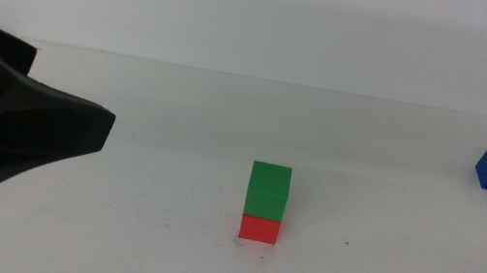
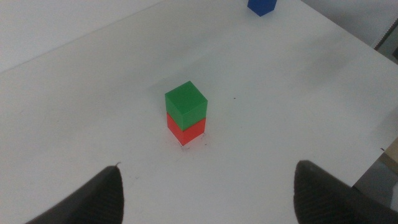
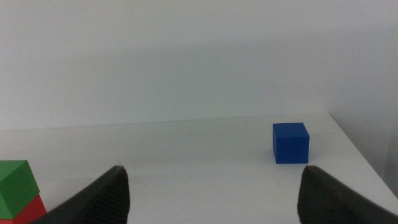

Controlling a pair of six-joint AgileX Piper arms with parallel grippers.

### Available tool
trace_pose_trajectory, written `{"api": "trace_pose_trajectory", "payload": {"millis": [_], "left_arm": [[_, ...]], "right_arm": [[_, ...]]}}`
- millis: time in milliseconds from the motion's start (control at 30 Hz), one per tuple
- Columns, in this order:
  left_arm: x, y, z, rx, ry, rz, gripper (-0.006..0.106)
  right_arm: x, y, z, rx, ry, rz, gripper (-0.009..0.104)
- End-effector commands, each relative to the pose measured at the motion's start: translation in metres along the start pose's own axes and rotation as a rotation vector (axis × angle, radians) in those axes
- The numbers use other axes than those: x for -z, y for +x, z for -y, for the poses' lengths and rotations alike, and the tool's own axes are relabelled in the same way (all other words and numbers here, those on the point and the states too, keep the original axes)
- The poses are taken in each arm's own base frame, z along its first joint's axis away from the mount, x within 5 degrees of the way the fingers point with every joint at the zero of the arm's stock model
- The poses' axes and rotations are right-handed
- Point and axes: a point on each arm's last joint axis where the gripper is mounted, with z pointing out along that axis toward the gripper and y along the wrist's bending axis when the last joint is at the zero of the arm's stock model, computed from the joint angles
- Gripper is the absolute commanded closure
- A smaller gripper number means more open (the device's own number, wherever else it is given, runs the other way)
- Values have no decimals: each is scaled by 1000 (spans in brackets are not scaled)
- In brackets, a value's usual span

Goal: Stack red cubes first, then green, then blue cubes in a specific spot.

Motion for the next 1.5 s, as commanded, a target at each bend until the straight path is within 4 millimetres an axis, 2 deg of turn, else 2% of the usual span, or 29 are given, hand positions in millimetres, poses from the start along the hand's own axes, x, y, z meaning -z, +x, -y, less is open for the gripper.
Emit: {"api": "trace_pose_trajectory", "payload": {"millis": [0,100,167,267,333,433,500,600,667,767,967,1067,1133,1300,1467], "left_arm": [[2,-1,0,1,4,16,7],[2,-2,0,0,4,26,7],[2,-2,0,-1,2,26,7],[2,-2,0,-3,-2,29,7],[2,-2,0,-3,-2,31,7],[2,-2,0,-3,-2,31,7],[2,-2,0,-3,-2,31,7],[2,-2,0,-4,-3,31,7],[2,-2,0,-4,-3,31,7],[2,-2,0,-4,-3,31,7],[2,-2,0,-4,-3,31,7],[2,-2,0,-4,-3,31,7],[2,-3,0,-4,-2,45,7],[3,-8,1,-2,9,97,7],[3,-10,1,10,9,122,7]], "right_arm": [[0,-1,0,13,2,16,2],[0,-4,0,3,-2,50,2],[1,-7,-1,-108,-4,26,2],[5,-43,-3,-177,10,-22,2],[2,-70,-5,-188,43,-140,2],[-9,-106,-7,-188,119,-453,2],[-17,-122,-8,-182,163,-639,2],[-35,-137,-9,-181,186,-748,2],[-50,-141,-10,-183,185,-758,2],[-70,-139,-10,-181,184,-765,2],[-94,-126,-9,-201,210,-843,2],[-112,-123,-8,-146,195,-855,2],[-129,-129,-7,-98,191,-862,2],[-191,-142,11,5,203,-999,2],[-262,-127,45,51,219,-1086,2]]}}
